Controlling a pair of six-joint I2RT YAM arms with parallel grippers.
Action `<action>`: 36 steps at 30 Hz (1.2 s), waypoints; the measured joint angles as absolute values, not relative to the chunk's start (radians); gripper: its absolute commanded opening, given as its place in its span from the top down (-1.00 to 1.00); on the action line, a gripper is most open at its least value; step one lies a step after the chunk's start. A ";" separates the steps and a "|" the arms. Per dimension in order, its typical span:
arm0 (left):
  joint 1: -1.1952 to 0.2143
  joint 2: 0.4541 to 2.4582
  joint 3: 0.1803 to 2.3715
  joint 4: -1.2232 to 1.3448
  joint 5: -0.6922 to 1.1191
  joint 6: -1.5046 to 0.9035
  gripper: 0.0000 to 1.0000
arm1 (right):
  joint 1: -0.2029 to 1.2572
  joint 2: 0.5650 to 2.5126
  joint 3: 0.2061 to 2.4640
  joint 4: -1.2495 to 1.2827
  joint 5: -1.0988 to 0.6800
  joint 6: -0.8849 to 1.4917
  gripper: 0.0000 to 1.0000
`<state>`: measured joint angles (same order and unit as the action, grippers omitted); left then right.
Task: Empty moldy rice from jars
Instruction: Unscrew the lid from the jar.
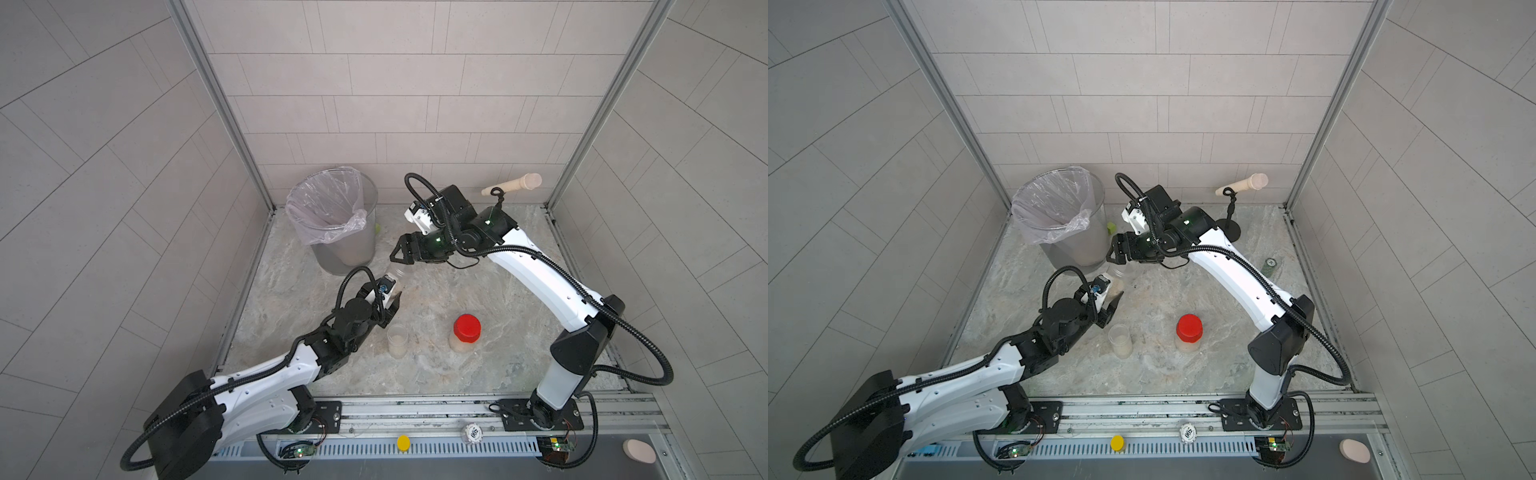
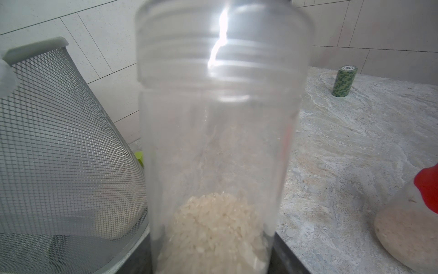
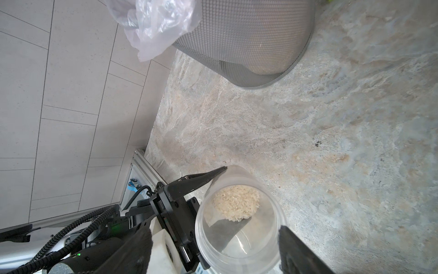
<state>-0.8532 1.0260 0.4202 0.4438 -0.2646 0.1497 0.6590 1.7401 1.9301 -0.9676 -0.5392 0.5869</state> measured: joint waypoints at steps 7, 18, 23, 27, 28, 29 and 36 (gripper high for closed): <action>-0.853 1.026 0.420 0.443 -0.274 0.157 1.00 | 0.663 1.746 1.912 -0.968 -0.531 0.588 -0.68; -0.853 1.025 0.418 0.431 -0.278 0.158 1.00 | 0.668 1.749 1.905 -0.969 -0.518 0.580 -0.75; -0.853 1.008 0.417 0.437 -0.281 0.157 1.00 | 0.670 1.750 1.896 -0.978 -0.494 0.575 -0.78; -0.853 1.004 0.417 0.438 -0.281 0.157 1.00 | 0.670 1.751 1.896 -0.979 -0.483 0.569 -0.77; -0.853 1.004 0.417 0.438 -0.282 0.157 1.00 | 0.670 1.751 1.896 -0.979 -0.483 0.566 -0.76; -0.853 1.004 0.417 0.438 -0.282 0.157 1.00 | 0.670 1.752 1.896 -0.980 -0.484 0.565 -0.74; -0.853 1.004 0.417 0.438 -0.282 0.157 1.00 | 0.683 1.756 1.896 -0.981 -0.493 0.557 -0.71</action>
<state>-0.8532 1.0039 0.4168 0.4377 -0.2821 0.1574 0.6834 1.7561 1.8961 -0.9810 -0.4931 0.5568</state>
